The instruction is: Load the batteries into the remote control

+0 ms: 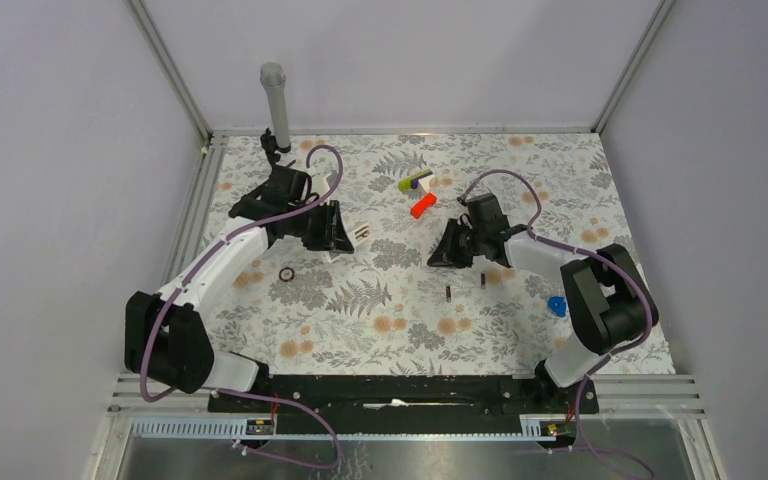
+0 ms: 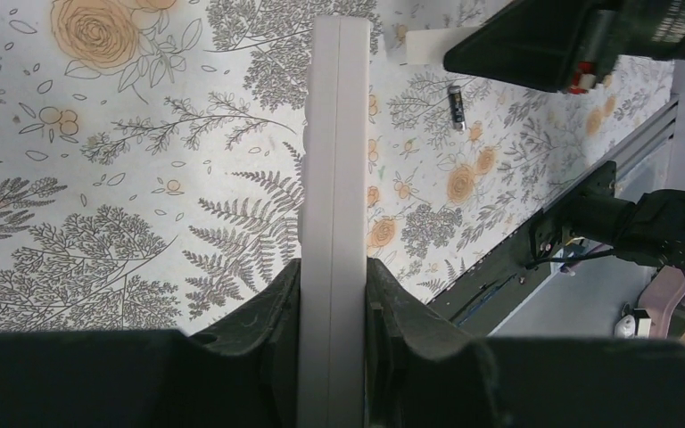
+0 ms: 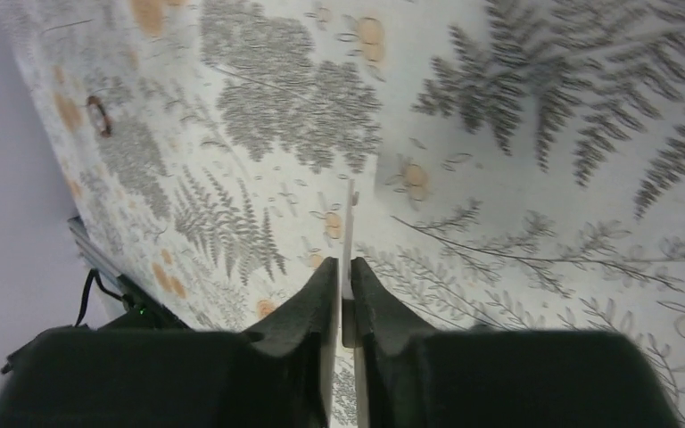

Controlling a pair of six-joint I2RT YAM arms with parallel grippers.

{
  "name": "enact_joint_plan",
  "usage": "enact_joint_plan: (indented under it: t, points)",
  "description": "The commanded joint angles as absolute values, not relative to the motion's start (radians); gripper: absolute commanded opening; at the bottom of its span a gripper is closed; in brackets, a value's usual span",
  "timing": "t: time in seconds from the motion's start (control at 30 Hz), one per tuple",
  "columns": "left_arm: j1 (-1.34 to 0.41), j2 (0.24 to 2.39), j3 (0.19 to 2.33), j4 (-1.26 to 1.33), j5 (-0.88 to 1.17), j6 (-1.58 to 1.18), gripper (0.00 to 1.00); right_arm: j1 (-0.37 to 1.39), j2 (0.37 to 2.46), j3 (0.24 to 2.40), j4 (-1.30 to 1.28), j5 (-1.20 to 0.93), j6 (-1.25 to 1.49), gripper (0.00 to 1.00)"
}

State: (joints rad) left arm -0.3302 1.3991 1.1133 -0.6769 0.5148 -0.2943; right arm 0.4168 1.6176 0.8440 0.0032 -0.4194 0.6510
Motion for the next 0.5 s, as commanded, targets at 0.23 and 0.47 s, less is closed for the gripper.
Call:
enact_joint_plan:
  t: [0.23,0.47]
  points:
    - [-0.330,1.313,1.115,-0.558,0.592,-0.280,0.00,0.388,1.549,0.884,-0.174,-0.260,0.607,0.66]
    - [-0.331,1.300,1.134,-0.513,0.644,-0.285,0.00,0.388,1.410,0.950,-0.253,-0.205,0.530,0.80]
